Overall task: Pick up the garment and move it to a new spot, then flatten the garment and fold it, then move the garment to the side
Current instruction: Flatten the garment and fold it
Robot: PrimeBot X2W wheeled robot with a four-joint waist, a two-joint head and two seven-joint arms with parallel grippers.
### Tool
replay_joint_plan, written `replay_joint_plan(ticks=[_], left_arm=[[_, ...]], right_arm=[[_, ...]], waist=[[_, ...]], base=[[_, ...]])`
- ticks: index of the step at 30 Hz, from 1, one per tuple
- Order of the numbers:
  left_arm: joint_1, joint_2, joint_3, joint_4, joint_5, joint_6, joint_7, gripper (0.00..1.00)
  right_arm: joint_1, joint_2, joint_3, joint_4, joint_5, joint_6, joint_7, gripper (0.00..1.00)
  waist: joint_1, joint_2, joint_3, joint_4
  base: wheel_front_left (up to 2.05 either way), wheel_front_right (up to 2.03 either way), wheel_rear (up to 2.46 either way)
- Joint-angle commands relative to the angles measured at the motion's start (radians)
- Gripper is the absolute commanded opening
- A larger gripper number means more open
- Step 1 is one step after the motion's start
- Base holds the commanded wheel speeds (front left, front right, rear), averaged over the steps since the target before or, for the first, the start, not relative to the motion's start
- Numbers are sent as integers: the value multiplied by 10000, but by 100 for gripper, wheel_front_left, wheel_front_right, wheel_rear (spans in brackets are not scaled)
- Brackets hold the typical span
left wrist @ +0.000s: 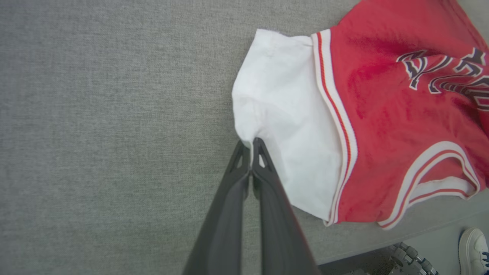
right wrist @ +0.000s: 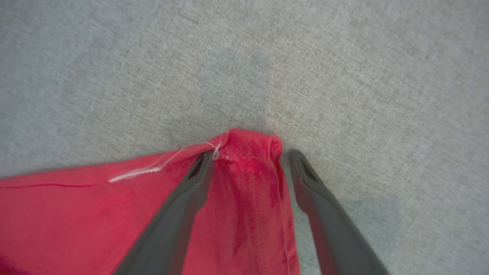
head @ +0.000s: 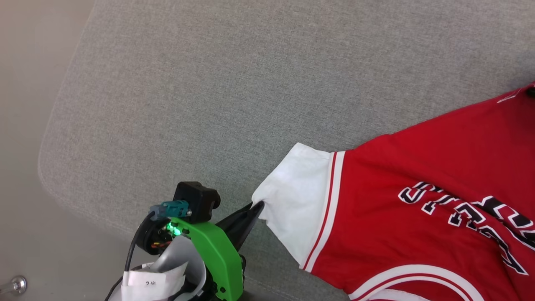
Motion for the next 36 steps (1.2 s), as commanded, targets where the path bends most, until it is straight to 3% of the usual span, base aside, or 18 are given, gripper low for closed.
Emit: replay_joint_plan(ticks=[1, 3, 4, 5, 6, 16, 36], left_arm=[[-204, -77, 8, 50, 37, -69, -75, 0], [-219, -92, 0, 94, 22, -79, -99, 0], [-245, -110, -17, 142, 13, -93, -116, 0], [-257, -119, -24, 163, 7, -97, -118, 0], [-273, -131, -30, 188, -4, -100, -121, 0], [-294, -95, 76, 425, -62, -45, -231, 0], [-777, 530, 1414, -205, 78, 432, -891, 0]], right_arm=[[216, 88, 235, 255, -32, -7, -21, 100], [288, 68, 352, 300, 23, -7, -29, 100], [357, 36, 467, 361, 122, -7, 7, 82], [375, 17, 504, 374, 156, -7, 1, 31], [380, -7, 542, 372, 193, -7, -39, 0], [106, 100, 496, 613, 357, -7, -1415, 0], [319, -118, 893, 542, 1370, -7, -5188, 0]], waist=[[-1, 0, 85, 76], [-1, 0, 117, 87], [-1, 0, 134, 101], [-1, 0, 136, 106], [-1, 0, 134, 109], [-1, 0, -476, -164], [-1, 0, -3005, -1830]], base=[[0, 0, 0], [0, 0, 0], [0, 0, 0], [0, 0, 0], [0, 0, 0], [0, 0, 0], [0, 0, 0]])
